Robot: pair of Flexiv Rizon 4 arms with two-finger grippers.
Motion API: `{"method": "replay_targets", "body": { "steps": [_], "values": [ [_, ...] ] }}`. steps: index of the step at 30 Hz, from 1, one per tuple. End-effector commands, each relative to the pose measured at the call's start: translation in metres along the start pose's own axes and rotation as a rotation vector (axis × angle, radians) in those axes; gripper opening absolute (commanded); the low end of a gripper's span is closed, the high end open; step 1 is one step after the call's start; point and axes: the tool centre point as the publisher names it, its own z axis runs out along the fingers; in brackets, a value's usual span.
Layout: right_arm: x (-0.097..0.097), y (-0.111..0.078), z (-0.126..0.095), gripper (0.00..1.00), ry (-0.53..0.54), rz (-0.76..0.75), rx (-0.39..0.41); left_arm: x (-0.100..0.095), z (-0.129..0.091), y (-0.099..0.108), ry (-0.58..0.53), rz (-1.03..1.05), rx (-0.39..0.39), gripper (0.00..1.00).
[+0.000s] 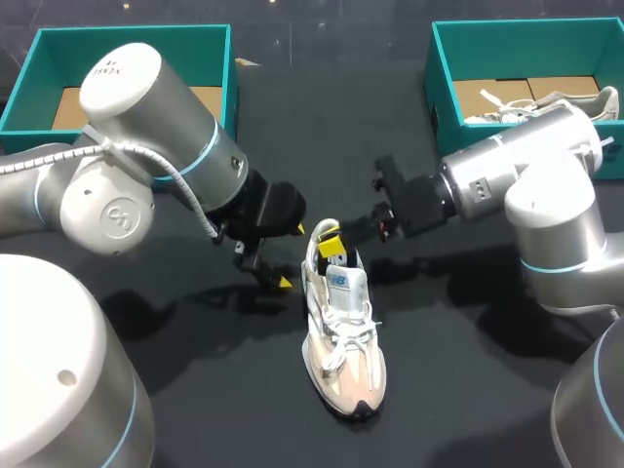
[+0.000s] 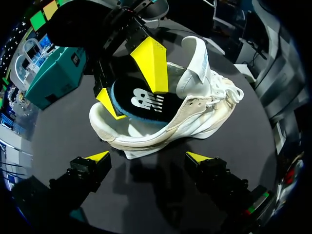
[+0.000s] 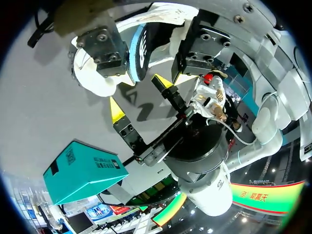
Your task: Take the shoe out of the shoebox, open the shoe tongue, remove and reinsert the insole, then place the shoe into the shoebox
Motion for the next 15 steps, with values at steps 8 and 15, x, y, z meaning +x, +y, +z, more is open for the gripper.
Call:
{"method": "replay_targets", "body": {
  "steps": [8,15],
  "values": [
    [0.0,0.001,-0.019,0.47,-0.034,0.014,0.0,0.0,-0.011,0.01,0.001,0.012,-0.019,1.0],
    [-0.006,0.002,-0.031,0.47,-0.057,0.039,-0.008,-0.001,-0.017,0.016,-0.011,0.021,-0.035,1.0]
  ]
}}
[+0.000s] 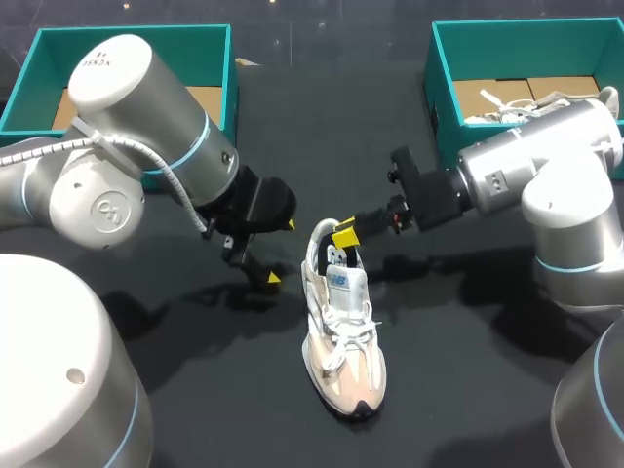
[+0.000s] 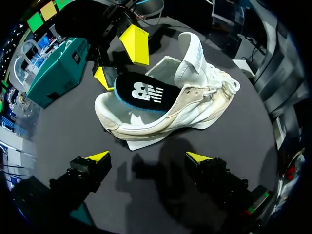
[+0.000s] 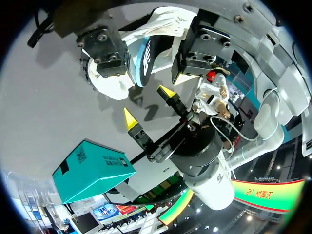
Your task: Take the shoe out of the shoebox, open the shoe tongue, remove and reinsert the insole, then place the shoe into the shoebox
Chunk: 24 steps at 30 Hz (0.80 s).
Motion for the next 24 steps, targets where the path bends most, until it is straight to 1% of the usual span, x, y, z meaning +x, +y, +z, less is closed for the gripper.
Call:
{"method": "replay_targets", "body": {
  "steps": [1,3,7,12,19,21,24],
  "values": [
    [0.0,-0.001,-0.009,0.47,-0.014,0.014,0.003,0.002,-0.007,0.004,-0.005,0.004,-0.01,1.0],
    [-0.001,-0.001,-0.011,0.46,-0.023,0.026,0.005,0.001,-0.009,0.007,-0.004,0.011,-0.02,1.0],
    [-0.006,0.001,-0.025,0.45,-0.053,0.062,0.012,0.001,-0.018,0.016,0.001,0.031,-0.028,1.0],
    [-0.012,0.0,-0.045,0.44,-0.11,0.13,0.021,-0.001,-0.033,0.028,0.012,0.046,-0.01,1.0],
    [-0.014,0.003,-0.063,0.43,-0.198,0.203,0.06,-0.007,-0.051,0.04,0.003,0.074,-0.008,1.0],
    [-0.014,0.005,-0.069,0.43,-0.21,0.22,0.064,-0.009,-0.056,0.043,0.006,0.088,0.0,1.0],
    [-0.016,0.006,-0.075,0.42,-0.236,0.25,0.079,-0.012,-0.063,0.047,0.003,0.105,-0.009,1.0]
  ]
}}
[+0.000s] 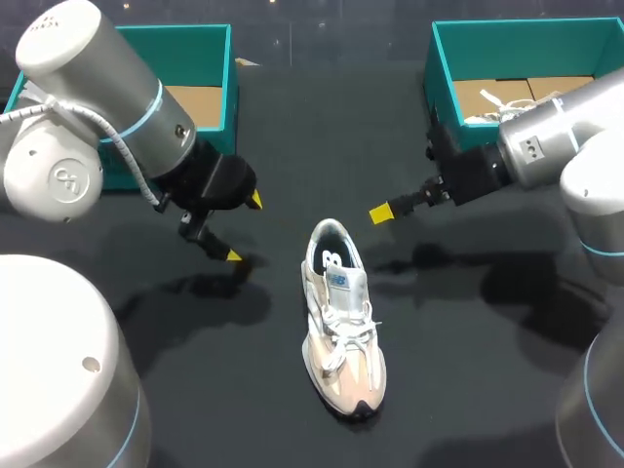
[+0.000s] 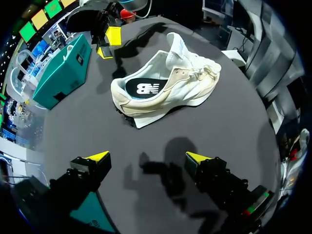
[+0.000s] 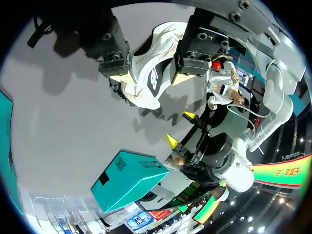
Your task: Take the shoe out of the shoebox, open the shoe tongue, remove and reinsert the insole, then place the shoe into the shoebox
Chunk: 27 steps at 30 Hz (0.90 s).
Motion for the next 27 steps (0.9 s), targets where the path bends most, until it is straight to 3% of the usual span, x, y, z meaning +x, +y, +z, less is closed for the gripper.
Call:
{"method": "replay_targets", "body": {
  "steps": [1,7,19,24,27],
  "values": [
    [0.005,0.002,-0.014,0.42,-0.049,0.034,0.034,0.002,-0.016,0.007,0.003,0.017,-0.002,1.0],
    [0.0,0.004,-0.022,0.42,-0.144,0.112,0.084,-0.001,-0.032,0.02,0.032,0.082,0.031,1.0],
    [0.016,0.015,-0.03,0.39,-0.32,0.209,0.189,-0.009,-0.059,0.044,0.07,0.178,0.048,1.0],
    [0.026,0.019,-0.026,0.35,-0.53,0.287,0.241,-0.012,-0.069,0.052,0.062,0.198,0.027,1.0],
    [0.032,0.02,-0.02,0.34,-0.6,0.316,0.282,-0.016,-0.075,0.059,0.057,0.199,0.025,1.0]
  ]
}}
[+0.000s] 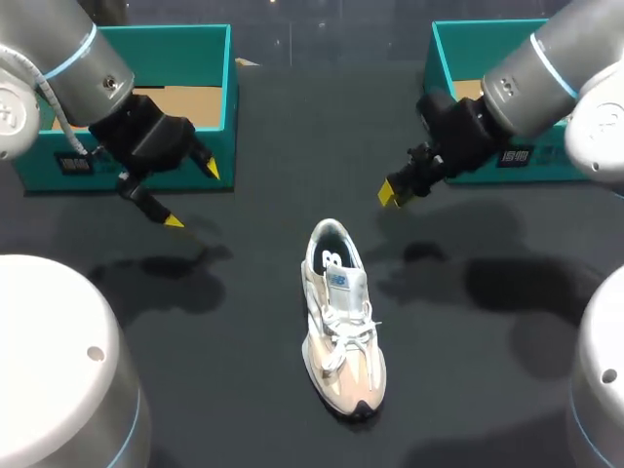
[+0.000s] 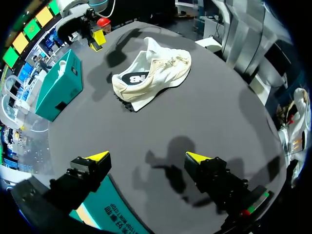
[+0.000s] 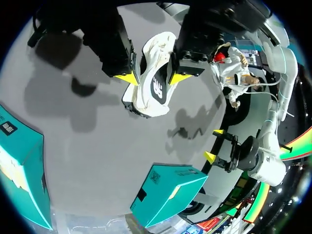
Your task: Take the shoe out of the shoebox, open the shoe tongue, remove and reinsert the insole, then place the shoe into the shoebox
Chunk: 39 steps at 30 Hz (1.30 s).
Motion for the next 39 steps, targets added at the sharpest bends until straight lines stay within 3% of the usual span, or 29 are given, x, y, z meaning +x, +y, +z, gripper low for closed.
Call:
{"method": "replay_targets", "body": {
  "steps": [1,4,8,16,30,33,35,39],
  "values": [
    [0.016,0.004,0.003,0.33,-0.315,0.051,0.07,0.002,-0.011,0.007,-0.002,0.002,0.001,1.0],
    [0.023,0.004,0.006,0.27,-0.344,0.064,0.092,0.002,-0.017,0.013,-0.005,0.004,0.004,1.0],
    [0.032,0.002,0.01,0.0,-0.373,0.076,0.093,0.003,-0.023,0.022,-0.008,0.009,0.011,1.0],
    [0.047,-0.006,0.029,0.0,-0.448,0.141,0.09,0.002,-0.042,0.043,0.006,0.028,-0.007,1.0],
    [0.048,-0.007,0.031,0.0,-0.457,0.155,0.072,0.002,-0.042,0.043,0.006,0.028,-0.007,1.0],
    [0.054,-0.007,0.061,0.0,-0.511,0.201,0.076,0.002,-0.042,0.043,0.006,0.028,-0.007,1.0],
    [0.053,-0.01,0.072,0.0,-0.566,0.246,0.078,0.002,-0.042,0.043,0.006,0.028,-0.007,1.0],
    [0.048,-0.019,0.087,0.0,-0.569,0.323,0.068,0.002,-0.042,0.043,0.006,0.028,-0.007,1.0]
  ]
}}
